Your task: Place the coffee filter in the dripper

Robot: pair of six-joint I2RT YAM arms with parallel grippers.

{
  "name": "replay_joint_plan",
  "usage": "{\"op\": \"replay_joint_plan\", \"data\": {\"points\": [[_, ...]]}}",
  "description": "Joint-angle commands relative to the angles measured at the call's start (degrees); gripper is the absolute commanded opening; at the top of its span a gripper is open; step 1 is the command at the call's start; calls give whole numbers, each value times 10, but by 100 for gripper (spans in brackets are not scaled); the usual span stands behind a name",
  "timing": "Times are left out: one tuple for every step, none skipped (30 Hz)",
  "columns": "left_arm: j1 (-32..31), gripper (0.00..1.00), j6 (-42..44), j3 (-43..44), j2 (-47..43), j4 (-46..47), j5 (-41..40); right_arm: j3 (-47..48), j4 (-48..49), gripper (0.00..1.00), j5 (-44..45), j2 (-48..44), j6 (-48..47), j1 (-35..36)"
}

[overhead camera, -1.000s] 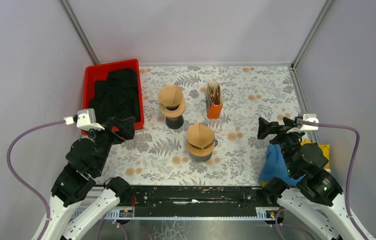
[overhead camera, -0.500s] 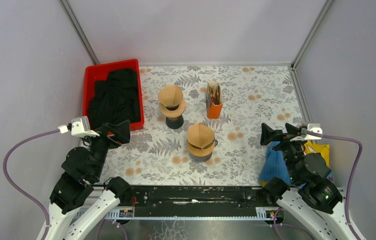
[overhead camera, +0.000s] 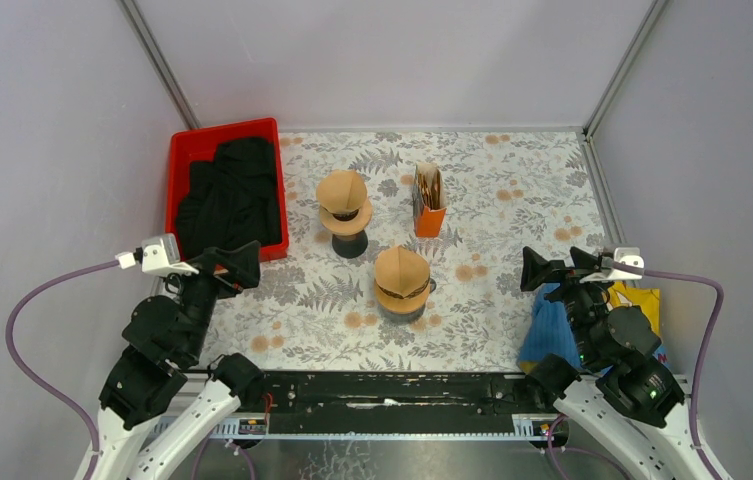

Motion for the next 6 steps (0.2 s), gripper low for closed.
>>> {"op": "replay_joint_plan", "data": {"points": [[3,100,17,-6,-3,24,-2,0,21,99,11,-1,4,-3],[2,100,16,-6,-3,23,-3,1,22,99,11,-1,5,-3],[3,100,16,-5,-2,23,-3,0,22,99,11,-1,4,-3],[3,100,15,-5,-1,23,-2,-1,21,99,10,-1,4,-3],[2,100,14,-5,-1,23,-2,-1,22,99,11,0,4,-3],[2,100,13,-5,-1,23,0,-1,22,99,10,0,3,-3]]}}
